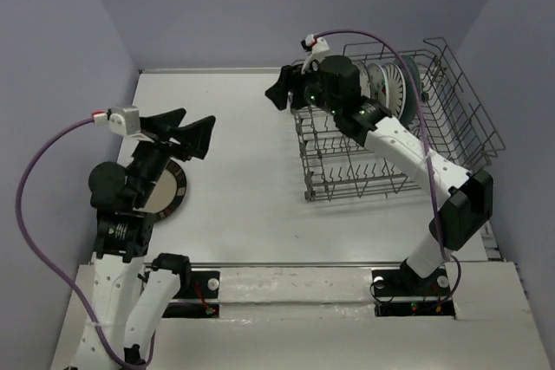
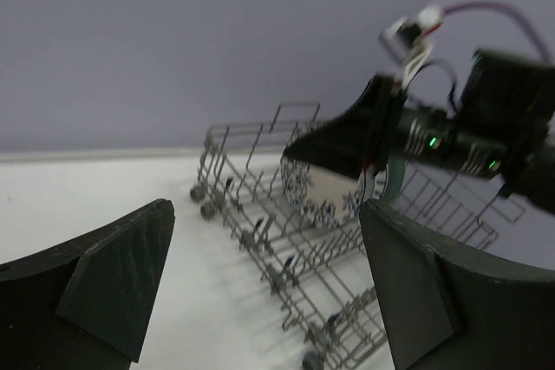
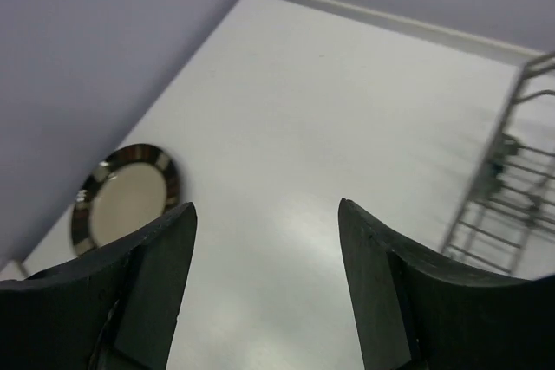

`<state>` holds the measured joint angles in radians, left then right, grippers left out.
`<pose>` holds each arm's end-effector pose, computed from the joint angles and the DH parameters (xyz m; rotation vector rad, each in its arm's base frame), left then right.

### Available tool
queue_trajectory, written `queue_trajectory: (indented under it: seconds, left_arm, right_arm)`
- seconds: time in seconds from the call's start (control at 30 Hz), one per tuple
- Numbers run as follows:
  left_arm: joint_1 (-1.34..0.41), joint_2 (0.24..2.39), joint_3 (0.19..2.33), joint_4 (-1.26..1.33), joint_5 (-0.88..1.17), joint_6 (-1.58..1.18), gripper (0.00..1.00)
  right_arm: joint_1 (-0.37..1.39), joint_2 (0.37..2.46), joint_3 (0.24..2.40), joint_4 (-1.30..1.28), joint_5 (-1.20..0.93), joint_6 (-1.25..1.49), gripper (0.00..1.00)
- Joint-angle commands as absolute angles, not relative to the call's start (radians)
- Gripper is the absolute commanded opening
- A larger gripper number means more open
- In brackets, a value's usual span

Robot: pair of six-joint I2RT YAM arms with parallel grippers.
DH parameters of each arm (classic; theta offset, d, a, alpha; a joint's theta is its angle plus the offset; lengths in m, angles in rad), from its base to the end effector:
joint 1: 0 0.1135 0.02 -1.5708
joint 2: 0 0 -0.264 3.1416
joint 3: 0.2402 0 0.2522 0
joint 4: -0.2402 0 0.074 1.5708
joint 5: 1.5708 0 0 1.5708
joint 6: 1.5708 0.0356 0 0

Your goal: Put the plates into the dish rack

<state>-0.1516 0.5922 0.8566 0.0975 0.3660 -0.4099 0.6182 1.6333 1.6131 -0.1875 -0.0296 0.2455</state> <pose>0.1187 -0.0310 0.4208 0.1673 1.2538 -0.7074 0.3171 0.2268 0.4094 -0.3596 1.7891 0.6441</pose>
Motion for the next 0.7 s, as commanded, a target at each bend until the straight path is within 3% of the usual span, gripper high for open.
queue_trajectory:
  seconds: [0.0,0.47,0.67]
  left_arm:
    - [-0.160,0.519,0.937,0.230,0.215,-0.443,0.99]
    - [-0.207,0.400,0.847,0.222,0.175,-0.445,0.99]
    - [-0.270,0.344,0.799,0.151,0.062,-0.347,0.99]
  right_arm:
    - [0.698,1.707,1.537,0.104,-0.225,0.512,0.71]
    - [0.963,2.080,1.736,0.158,-0.212,0.712,0.69]
    - [1.020,2.279,1.847,0.164,-0.187,0.782,0.68]
